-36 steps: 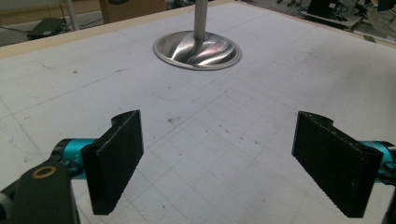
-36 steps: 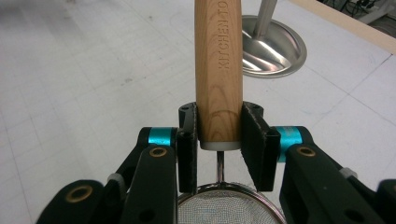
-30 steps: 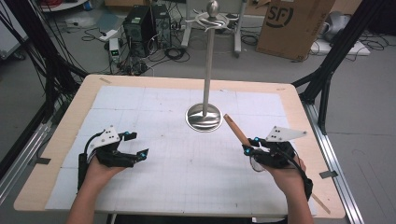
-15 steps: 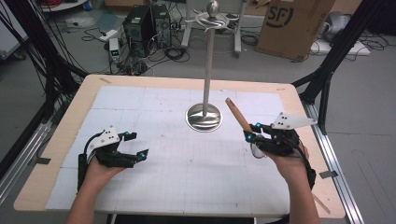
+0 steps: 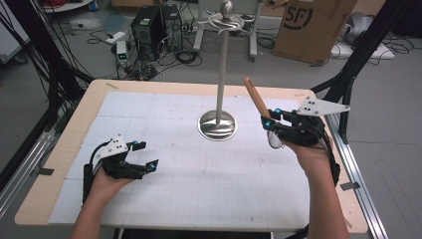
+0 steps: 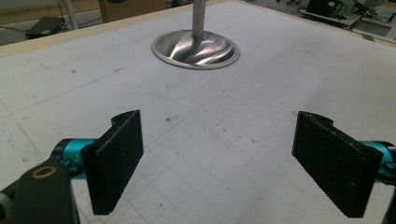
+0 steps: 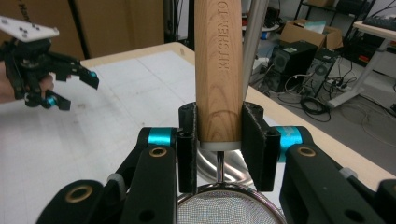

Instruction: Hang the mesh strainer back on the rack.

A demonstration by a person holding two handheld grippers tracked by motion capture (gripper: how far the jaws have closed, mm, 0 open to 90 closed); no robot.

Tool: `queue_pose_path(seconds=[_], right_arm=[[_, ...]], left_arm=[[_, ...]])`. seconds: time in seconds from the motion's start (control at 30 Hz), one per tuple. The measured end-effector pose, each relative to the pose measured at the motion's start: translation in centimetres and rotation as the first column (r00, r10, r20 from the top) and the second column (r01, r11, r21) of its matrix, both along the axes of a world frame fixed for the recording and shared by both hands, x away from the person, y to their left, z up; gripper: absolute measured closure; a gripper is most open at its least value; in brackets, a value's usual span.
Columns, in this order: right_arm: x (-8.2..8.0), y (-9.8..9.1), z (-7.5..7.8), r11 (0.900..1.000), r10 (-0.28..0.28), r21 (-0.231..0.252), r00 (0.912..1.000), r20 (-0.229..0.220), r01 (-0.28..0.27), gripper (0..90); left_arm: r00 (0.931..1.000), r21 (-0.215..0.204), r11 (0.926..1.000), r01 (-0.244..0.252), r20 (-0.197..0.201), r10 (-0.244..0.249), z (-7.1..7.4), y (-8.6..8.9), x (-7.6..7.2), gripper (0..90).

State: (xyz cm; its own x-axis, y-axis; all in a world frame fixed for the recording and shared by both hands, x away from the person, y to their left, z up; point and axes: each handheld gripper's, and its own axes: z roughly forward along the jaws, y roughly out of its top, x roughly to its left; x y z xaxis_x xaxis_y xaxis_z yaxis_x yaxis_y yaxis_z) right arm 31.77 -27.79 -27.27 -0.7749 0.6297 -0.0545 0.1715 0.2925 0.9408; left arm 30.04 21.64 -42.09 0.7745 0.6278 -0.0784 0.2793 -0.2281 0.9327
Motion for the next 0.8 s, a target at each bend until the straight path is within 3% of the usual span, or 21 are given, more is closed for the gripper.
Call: queue_pose_path(seconds=[0.3, 0.63, 0.8], right_arm=[[1.4, -0.3, 2.3, 0.9991, -0.013, 0.041, 0.9997, 0.021, 0.012, 68.5], [2.8, -0.1, 5.3, 0.9996, -0.013, -0.023, 0.9993, 0.036, 0.013, 68.5], [3.4, 0.1, 6.7, 0.9995, -0.018, -0.025, 0.9992, 0.037, 0.019, 68.5]], left_arm=[[1.0, -0.001, 1.0, 0.0, -0.003, 0.0, 0.0, 0.0, 0.0, 17.1], [1.0, 0.001, 1.0, 0.0, 0.0, 0.0, 0.0, 0.0, 0.0, 17.1], [1.0, 0.003, 1.0, 0.003, -0.002, -0.003, 0.0, -0.1, 0.0, 17.1]])
